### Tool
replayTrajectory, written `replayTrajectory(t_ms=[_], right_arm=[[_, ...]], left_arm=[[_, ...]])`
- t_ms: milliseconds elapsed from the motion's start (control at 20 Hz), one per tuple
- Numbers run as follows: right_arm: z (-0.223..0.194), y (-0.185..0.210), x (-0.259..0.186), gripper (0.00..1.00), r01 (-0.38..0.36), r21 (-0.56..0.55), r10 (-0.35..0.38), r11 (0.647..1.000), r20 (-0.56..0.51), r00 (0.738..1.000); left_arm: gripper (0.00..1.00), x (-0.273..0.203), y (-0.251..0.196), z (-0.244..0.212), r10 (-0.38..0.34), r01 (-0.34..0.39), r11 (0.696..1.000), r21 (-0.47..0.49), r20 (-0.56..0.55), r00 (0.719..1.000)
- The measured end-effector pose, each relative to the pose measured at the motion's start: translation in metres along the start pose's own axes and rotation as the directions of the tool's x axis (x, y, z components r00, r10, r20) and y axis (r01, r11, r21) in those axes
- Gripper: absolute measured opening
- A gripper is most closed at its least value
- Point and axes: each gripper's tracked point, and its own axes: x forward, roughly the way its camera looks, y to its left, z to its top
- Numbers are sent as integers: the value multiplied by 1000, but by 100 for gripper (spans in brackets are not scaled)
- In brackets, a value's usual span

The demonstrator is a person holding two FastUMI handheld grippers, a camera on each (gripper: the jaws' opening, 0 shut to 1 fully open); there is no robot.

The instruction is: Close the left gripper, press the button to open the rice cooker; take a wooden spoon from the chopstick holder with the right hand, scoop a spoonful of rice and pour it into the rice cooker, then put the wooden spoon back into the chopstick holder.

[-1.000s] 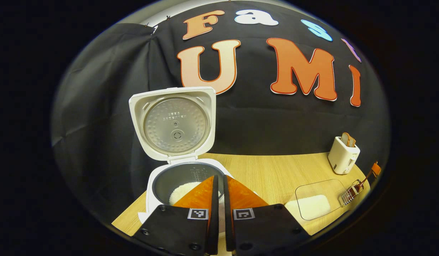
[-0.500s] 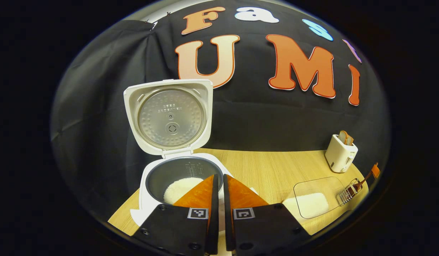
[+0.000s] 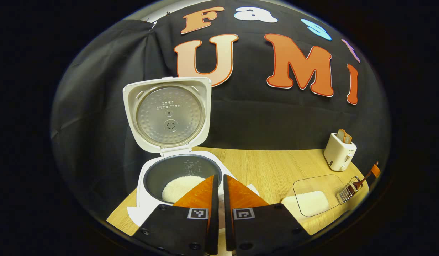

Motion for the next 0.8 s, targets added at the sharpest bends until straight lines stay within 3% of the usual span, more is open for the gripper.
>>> replayTrajectory(t_ms=[400,500,550,600,800], right_arm=[[39,33,2,10,10,-15,-9,1000,84,996],[47,44,-2,10,1,-40,3,999,107,994],[52,50,-6,14,-7,-50,13,999,123,992],[58,55,-8,10,-13,-63,21,998,139,990],[79,86,-15,10,-71,-76,84,995,189,978]], left_arm=[[12,-1,-2,-4,-19,19,1000,-5,28,999],[16,-4,1,1,-15,15,1000,-6,63,998],[19,-6,0,2,-17,17,1000,-6,77,997],[22,-6,2,5,-16,16,1000,-1,91,996],[34,-13,2,12,-10,4,999,39,142,990]])
